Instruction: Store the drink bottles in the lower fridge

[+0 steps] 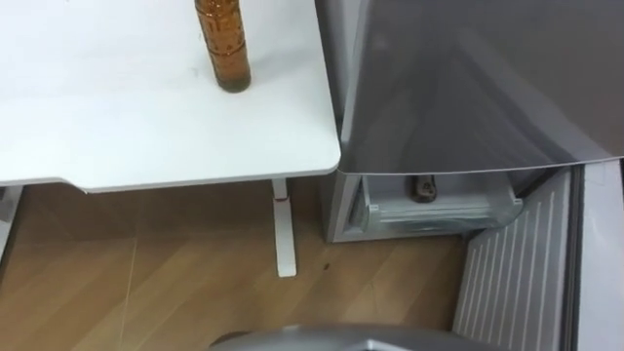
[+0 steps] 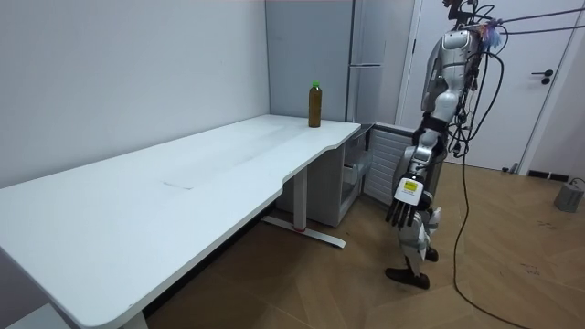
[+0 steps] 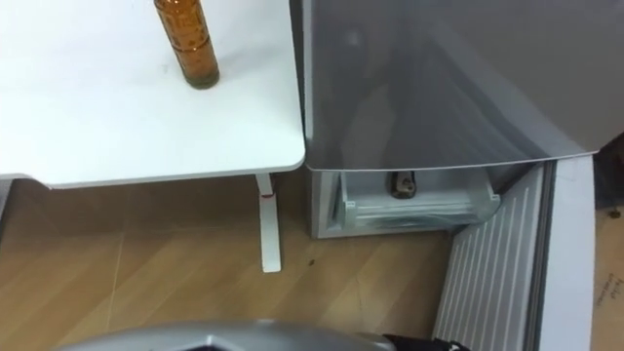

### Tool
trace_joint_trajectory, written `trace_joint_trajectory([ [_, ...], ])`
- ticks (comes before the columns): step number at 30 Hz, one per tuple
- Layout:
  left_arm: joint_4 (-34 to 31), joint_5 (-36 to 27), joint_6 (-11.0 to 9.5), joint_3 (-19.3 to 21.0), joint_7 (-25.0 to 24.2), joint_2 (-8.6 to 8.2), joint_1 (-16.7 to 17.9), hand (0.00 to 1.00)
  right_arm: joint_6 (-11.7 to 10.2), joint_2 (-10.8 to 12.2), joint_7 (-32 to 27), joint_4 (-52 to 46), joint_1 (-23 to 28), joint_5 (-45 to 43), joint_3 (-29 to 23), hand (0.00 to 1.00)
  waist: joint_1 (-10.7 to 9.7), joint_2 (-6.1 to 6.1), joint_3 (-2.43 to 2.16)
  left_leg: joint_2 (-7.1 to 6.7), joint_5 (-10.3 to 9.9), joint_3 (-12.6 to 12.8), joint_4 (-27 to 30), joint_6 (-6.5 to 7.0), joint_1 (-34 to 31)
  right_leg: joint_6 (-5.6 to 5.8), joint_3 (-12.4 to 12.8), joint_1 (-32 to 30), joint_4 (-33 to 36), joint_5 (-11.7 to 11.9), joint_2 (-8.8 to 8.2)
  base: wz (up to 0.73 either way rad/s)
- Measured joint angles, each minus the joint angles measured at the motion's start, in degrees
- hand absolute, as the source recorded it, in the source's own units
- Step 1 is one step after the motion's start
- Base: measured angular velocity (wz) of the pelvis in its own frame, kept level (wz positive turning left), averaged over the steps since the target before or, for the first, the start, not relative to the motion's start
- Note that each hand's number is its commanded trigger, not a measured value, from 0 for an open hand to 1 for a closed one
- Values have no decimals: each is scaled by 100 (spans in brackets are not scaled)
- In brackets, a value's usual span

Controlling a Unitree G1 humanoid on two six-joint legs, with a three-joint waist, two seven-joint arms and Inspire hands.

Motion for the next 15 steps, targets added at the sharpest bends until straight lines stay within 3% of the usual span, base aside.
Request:
trace_joint_trajectory([
  [5, -18, -89, 38, -34, -24, -22, -172, 0, 0, 0, -63, 4, -8, 18, 41, 0, -12, -7, 0, -4, 1, -48, 36, 1, -58, -1, -8, -29, -11, 0, 5, 3],
  [10, -21, -573, 28, -17, -9, -24, -189, 0, -1, 2, -78, -6, 17, 26, 104, 0, -6, -29, -7, -19, 2, -33, 47, 3, -43, 0, 6, -30, -50, 0, -3, -1],
  [15, -26, -1601, -11, 277, 57, -53, -84, 0, -40, 11, -124, 24, 79, 19, 85, 0, 23, 13, -25, -20, 2, -35, 18, 1, 50, 0, 12, 55, -97, 2, -1, -2],
])
